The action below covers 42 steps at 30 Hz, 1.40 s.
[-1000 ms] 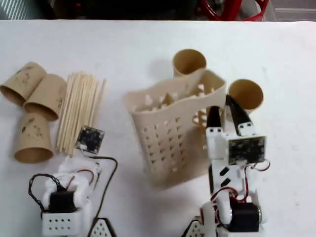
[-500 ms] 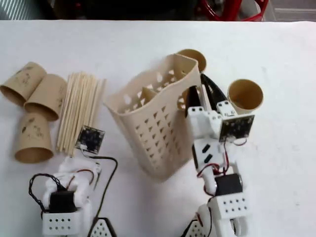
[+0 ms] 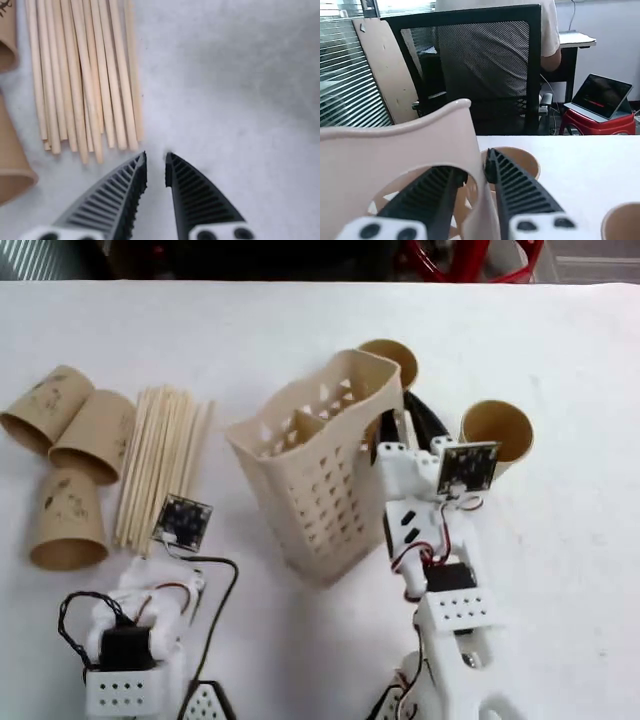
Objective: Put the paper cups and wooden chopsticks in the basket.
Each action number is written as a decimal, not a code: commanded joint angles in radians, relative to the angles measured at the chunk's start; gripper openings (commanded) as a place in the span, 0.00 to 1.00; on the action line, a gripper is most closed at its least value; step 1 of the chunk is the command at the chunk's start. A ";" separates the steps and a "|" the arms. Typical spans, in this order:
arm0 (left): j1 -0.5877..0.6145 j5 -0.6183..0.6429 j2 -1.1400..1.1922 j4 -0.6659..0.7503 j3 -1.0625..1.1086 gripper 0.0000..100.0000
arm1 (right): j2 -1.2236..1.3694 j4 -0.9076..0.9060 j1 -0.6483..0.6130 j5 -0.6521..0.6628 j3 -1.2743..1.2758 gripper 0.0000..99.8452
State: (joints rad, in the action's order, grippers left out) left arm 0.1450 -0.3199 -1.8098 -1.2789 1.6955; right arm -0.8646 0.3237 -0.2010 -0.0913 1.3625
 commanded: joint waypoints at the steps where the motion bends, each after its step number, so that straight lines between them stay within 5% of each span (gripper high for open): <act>1: 0.002 -0.005 -0.002 -0.002 -0.002 0.08 | -0.002 0.033 0.039 -0.060 0.015 0.13; 11: 0.002 -0.005 -0.002 -0.002 -0.002 0.08 | -0.228 0.036 0.119 -0.066 0.252 0.13; 14: 0.002 -0.005 -0.002 -0.002 -0.002 0.08 | -0.341 0.021 0.170 -0.066 0.330 0.20; 19: 0.002 -0.005 -0.002 -0.002 -0.002 0.08 | -0.526 -0.236 0.196 -0.074 0.333 0.30; 30: 0.002 -0.005 -0.002 -0.002 -0.002 0.08 | -0.924 -0.601 0.176 -0.063 0.305 0.16; 38: 0.002 -0.005 -0.002 -0.002 -0.002 0.08 | -0.823 -0.911 0.001 0.180 0.021 0.15; 42: 0.002 -0.005 -0.002 -0.002 -0.002 0.08 | -0.759 -1.125 0.008 0.305 -0.103 0.15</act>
State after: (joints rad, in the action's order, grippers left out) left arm 0.1450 -0.3199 -1.8098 -1.2789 1.6955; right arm -1.6609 -0.6644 -0.1872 0.1281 1.3748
